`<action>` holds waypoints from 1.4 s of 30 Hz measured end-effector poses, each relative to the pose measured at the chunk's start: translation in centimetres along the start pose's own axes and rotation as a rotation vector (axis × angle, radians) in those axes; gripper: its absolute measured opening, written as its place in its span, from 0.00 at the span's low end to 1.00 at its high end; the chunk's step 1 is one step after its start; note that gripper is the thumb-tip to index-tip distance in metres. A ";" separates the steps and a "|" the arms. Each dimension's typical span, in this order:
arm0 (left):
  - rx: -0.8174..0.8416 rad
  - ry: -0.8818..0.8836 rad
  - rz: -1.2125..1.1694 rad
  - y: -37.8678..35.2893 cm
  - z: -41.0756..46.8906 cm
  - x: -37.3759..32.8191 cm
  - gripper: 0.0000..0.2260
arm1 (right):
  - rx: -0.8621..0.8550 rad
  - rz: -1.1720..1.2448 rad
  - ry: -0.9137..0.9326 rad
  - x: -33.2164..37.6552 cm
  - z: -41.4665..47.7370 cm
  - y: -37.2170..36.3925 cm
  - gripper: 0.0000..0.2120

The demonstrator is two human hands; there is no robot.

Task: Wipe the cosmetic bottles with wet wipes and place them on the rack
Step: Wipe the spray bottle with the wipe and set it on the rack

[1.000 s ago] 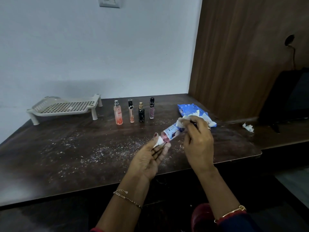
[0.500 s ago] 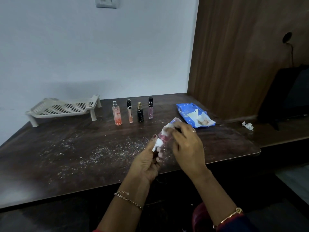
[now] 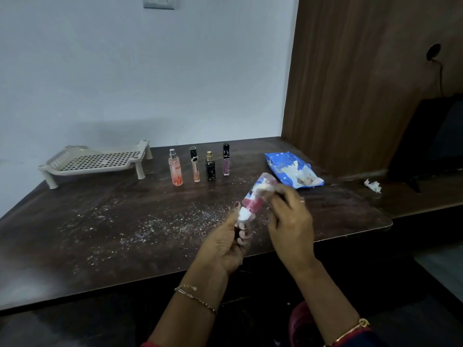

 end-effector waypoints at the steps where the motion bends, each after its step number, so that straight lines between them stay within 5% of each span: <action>1: 0.020 0.011 -0.007 -0.4 0.0 0.1 0.14 | 0.032 -0.012 0.014 0.5 -0.4 -0.3 0.16; 8: 0.088 0.110 -0.044 0.1 0.0 0.2 0.12 | 0.079 0.063 0.058 1.4 -1.1 -0.3 0.16; 11: 0.147 0.201 -0.095 0.1 -0.2 0.5 0.16 | 0.010 0.144 -0.049 -0.4 0.8 -0.1 0.19; 16: 0.191 0.279 -0.207 -0.3 -0.6 0.4 0.15 | 0.004 0.485 -0.386 -3.3 2.4 -1.3 0.10; 23: 0.217 0.340 -0.286 -0.2 -0.1 0.0 0.20 | 0.125 0.590 -0.354 -1.1 -0.5 -2.0 0.18; 29: 0.110 0.117 -0.032 0.2 -0.4 -1.4 0.21 | -0.044 0.576 -0.495 -3.7 2.6 -1.6 0.13; 32: -0.009 -0.007 0.075 1.1 -0.2 -2.6 0.11 | -0.014 0.562 -0.526 -4.4 2.6 -2.6 0.09; 34: -0.097 -0.077 0.111 1.7 -0.1 -3.3 0.06 | -0.005 0.542 -0.500 -3.5 1.9 -2.7 0.16; 36: -0.161 -0.141 0.112 2.0 -0.4 -3.9 0.13 | -0.008 0.534 -0.479 -2.8 1.5 -2.5 0.23; 42: -0.120 -0.281 0.146 1.7 -1.1 -5.6 0.08 | -0.006 0.483 -0.533 -3.7 1.9 -2.8 0.15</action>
Point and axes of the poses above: each hand's wrist, its own z-axis towards the middle knuckle, its own y-axis out of the back of the hand, x = y × z, the point moved 7 cm from there along z, towards the middle knuckle, and after that the axes turned 6 degrees about -z, right-handed, at the moved point
